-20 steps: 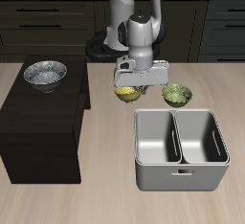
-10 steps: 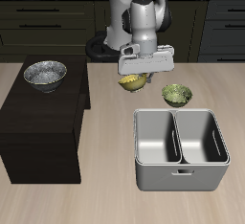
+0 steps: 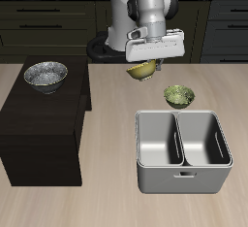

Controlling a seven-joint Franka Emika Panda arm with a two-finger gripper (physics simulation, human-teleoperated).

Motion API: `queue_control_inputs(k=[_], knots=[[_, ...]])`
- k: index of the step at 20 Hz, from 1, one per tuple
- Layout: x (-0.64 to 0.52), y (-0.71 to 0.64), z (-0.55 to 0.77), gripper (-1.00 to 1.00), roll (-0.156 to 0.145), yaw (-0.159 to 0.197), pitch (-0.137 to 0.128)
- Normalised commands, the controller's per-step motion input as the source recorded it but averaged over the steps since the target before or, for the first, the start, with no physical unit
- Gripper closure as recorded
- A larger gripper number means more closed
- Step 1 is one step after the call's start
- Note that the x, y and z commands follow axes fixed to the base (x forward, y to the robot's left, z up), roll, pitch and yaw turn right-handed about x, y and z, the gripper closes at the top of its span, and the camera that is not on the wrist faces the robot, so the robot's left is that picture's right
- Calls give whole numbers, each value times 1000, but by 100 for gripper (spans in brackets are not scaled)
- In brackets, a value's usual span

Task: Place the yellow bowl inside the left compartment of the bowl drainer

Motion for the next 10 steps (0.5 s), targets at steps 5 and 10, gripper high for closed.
queue_control_inputs(k=[5, 10], knots=[[229, 100, 568, 100, 6, -51, -27], [200, 109, 403, 100, -11, -17, -6]])
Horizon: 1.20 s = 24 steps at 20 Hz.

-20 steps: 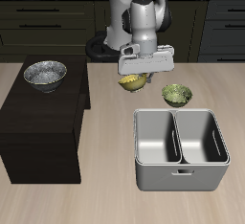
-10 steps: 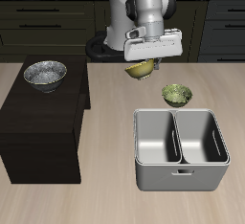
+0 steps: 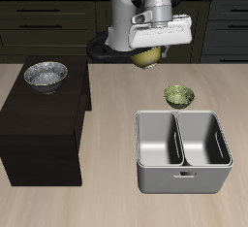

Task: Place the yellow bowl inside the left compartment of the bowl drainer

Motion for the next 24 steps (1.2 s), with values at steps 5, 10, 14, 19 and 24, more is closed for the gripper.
queue_control_inputs(k=[5, 10, 14, 19, 24], knots=[[204, -6, 421, 100, -26, -40, 23], [146, 15, 269, 100, -44, -21, 49], [3, -11, 167, 100, -13, 24, -10], [114, 23, 162, 100, -9, 34, 21], [228, 158, 230, 100, -4, 31, 30]])
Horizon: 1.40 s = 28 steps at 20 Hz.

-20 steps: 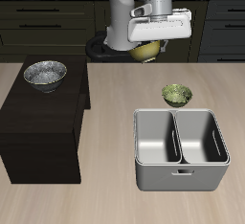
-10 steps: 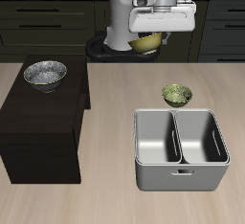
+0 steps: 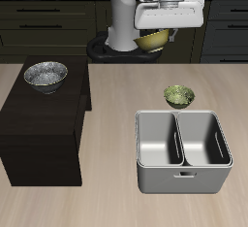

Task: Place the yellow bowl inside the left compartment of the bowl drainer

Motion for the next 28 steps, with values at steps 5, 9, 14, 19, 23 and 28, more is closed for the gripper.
queue_control_inputs(k=[5, 9, 14, 19, 23, 28], knots=[[237, 140, 238, 100, 0, 36, 5], [360, 231, 156, 100, -3, 25, 52], [482, 80, 152, 100, -25, -11, 96], [539, 0, 204, 100, -67, 13, 57], [367, -5, 102, 100, -31, 36, 17], [443, 85, 84, 100, -41, 19, 43]])
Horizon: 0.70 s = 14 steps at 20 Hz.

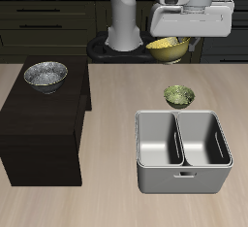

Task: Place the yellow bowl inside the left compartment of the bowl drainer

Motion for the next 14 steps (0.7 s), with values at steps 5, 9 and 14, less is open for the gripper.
queue_control_inputs(k=[5, 9, 14], knots=[[310, 124, 69, 100, -19, 15, 10], [355, 308, 86, 100, -11, 16, 1], [189, 376, -41, 100, 33, 0, 11]])
